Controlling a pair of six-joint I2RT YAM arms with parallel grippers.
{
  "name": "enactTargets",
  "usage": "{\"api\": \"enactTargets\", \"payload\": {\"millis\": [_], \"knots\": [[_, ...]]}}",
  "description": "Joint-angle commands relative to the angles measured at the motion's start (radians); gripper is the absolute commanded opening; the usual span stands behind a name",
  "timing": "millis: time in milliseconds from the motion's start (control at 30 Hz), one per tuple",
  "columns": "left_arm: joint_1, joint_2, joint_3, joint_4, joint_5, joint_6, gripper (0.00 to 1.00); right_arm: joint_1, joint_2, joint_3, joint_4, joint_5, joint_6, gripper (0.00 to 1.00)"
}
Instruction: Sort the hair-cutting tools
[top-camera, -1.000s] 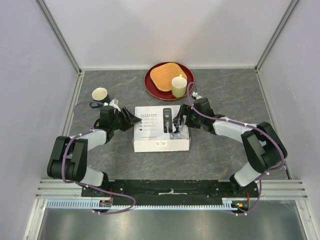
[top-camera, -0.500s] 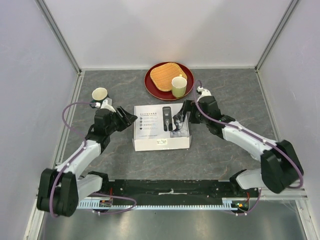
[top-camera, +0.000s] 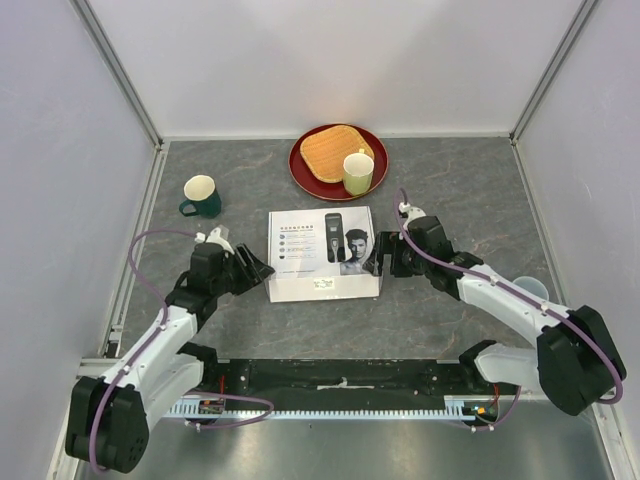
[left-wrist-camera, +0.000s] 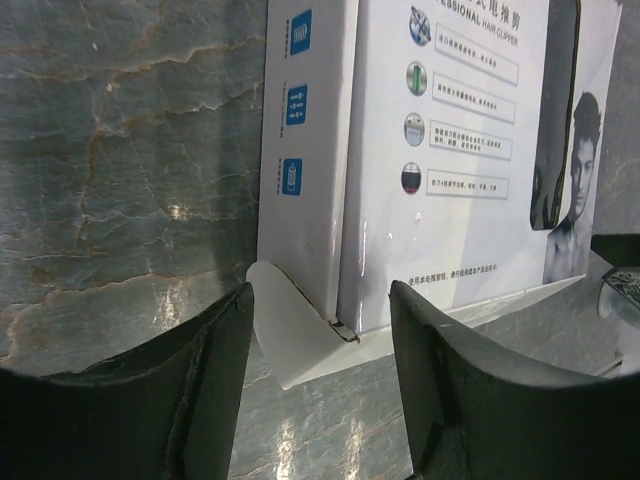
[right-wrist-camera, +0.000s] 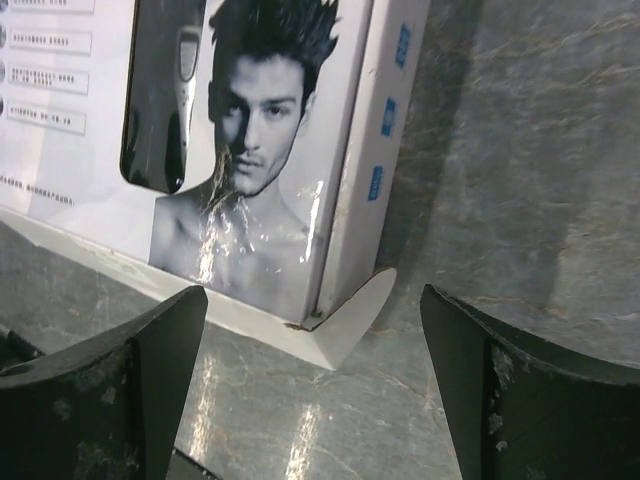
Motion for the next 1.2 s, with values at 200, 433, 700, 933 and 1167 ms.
{"api": "enactTargets", "payload": {"millis": [200,433,700,933,1167], "knots": [[-0.01,0.108,-0.014,0.063,0.156,0.068,0.59,0.005,0.066,-0.033,0.074,-0.227,0.055,0.93],[-0.027,0.113,0.005,0.051,0.202,0.058,0.5,0.007,0.06,-0.006,0.033,-0.309,0.098,0.91],[-0.033,0.052,0.032,-0.031,0.242,0.033,0.48,0.011,0.042,0.037,-0.016,-0.356,0.132,0.88],[-0.033,0.033,0.091,-0.121,0.249,0.036,0.48,0.011,0.043,0.099,-0.122,-0.324,0.132,0.86],[-0.033,0.025,0.137,-0.206,0.256,0.044,0.47,0.011,0.054,0.123,-0.167,-0.32,0.155,0.84]]}}
